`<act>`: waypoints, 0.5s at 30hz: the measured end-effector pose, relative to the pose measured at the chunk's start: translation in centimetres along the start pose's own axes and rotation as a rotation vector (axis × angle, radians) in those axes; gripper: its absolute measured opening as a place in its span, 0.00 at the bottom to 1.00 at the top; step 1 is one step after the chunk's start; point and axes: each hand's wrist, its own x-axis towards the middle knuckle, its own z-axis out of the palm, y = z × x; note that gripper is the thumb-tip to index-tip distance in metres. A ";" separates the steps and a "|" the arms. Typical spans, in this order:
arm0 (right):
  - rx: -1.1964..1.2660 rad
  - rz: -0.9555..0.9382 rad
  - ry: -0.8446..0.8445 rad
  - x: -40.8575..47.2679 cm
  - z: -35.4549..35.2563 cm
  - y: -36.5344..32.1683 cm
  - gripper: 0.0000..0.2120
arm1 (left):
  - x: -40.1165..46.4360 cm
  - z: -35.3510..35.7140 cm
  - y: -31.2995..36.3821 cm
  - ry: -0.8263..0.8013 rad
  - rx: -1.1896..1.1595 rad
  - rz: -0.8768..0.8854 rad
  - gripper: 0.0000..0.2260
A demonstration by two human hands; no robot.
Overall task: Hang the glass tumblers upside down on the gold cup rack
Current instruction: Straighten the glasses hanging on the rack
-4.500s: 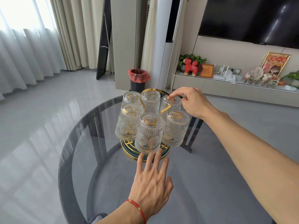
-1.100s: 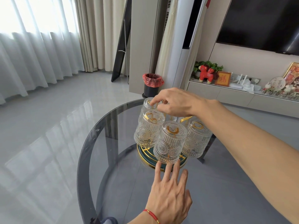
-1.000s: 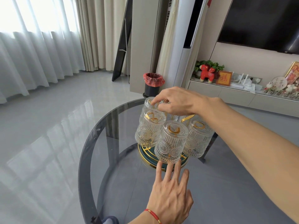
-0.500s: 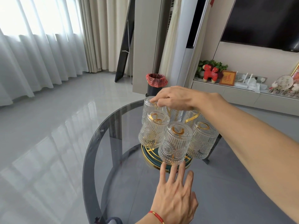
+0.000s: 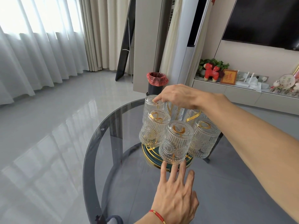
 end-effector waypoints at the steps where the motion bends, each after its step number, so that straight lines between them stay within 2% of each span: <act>1: 0.004 0.005 -0.006 0.0 -0.1 -0.1 0.25 | 0.0 0.1 0.0 0.005 -0.008 -0.005 0.26; 4: 0.022 0.011 0.003 -0.1 -0.1 -0.2 0.29 | 0.0 0.3 0.0 0.025 -0.020 -0.012 0.26; 15: 0.070 0.022 0.006 -0.3 -0.1 -0.3 0.29 | 0.0 0.9 -0.1 0.063 -0.025 -0.003 0.26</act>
